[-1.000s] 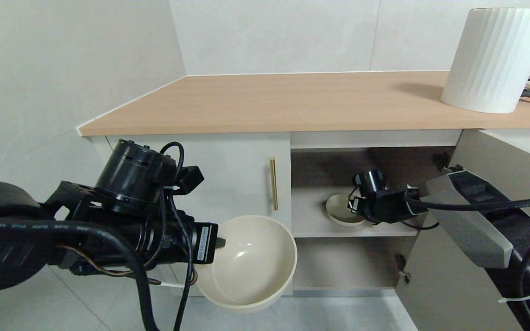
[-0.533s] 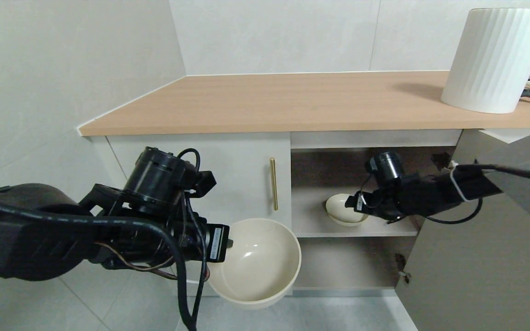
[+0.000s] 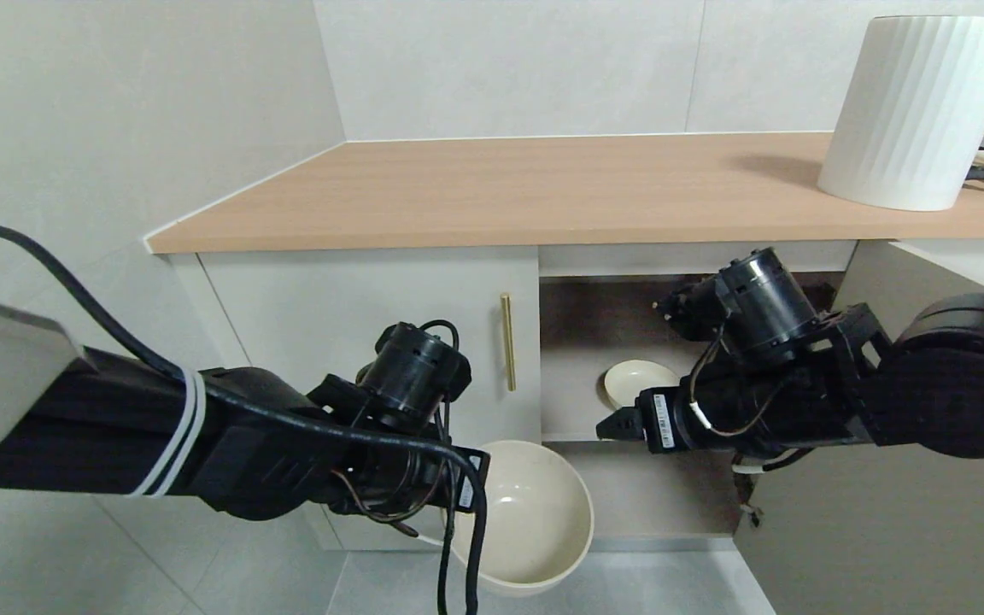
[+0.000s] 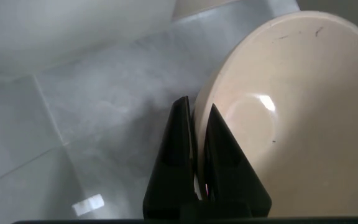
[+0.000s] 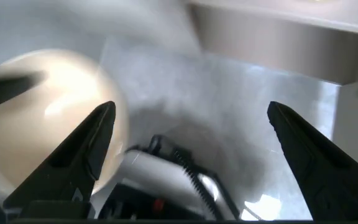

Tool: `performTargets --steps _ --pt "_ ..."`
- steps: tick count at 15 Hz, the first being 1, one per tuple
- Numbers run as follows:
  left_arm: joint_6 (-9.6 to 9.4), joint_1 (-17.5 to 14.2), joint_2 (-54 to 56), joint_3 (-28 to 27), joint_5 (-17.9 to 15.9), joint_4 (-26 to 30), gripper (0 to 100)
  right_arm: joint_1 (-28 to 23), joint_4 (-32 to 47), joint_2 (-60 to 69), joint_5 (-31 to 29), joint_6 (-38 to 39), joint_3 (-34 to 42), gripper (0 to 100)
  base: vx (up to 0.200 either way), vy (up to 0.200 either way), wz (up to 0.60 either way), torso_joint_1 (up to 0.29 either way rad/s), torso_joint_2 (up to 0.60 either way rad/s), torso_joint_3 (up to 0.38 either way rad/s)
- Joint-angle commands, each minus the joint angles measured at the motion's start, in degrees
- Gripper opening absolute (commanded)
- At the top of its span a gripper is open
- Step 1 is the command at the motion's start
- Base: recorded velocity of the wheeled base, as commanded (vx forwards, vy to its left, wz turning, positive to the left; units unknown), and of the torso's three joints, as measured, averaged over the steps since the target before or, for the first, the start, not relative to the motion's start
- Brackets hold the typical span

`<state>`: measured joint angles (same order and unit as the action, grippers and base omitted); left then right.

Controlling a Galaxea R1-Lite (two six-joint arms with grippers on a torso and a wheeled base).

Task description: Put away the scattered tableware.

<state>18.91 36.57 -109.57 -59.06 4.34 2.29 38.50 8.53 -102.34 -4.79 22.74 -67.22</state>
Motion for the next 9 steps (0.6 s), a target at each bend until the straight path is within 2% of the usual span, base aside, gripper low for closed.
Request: performTargets --steps 1,4,9 --pt "0.25 1.4 -1.8 0.3 0.1 -0.4 0 3.1 1.6 -0.1 1.5 -0.1 0.2 100 0.000 0.000 0.00 0.000 0.00 0.000" --pt "2.01 1.8 -0.5 0.4 0.2 -1.7 0 4.0 1.5 -4.8 1.5 0.0 -0.1 100 0.000 0.000 0.00 0.000 0.00 0.000" --pt "2.19 1.9 1.3 1.2 0.2 -2.3 0 5.2 1.0 -8.1 1.5 0.3 -0.3 100 0.000 0.000 0.00 0.000 0.00 0.000"
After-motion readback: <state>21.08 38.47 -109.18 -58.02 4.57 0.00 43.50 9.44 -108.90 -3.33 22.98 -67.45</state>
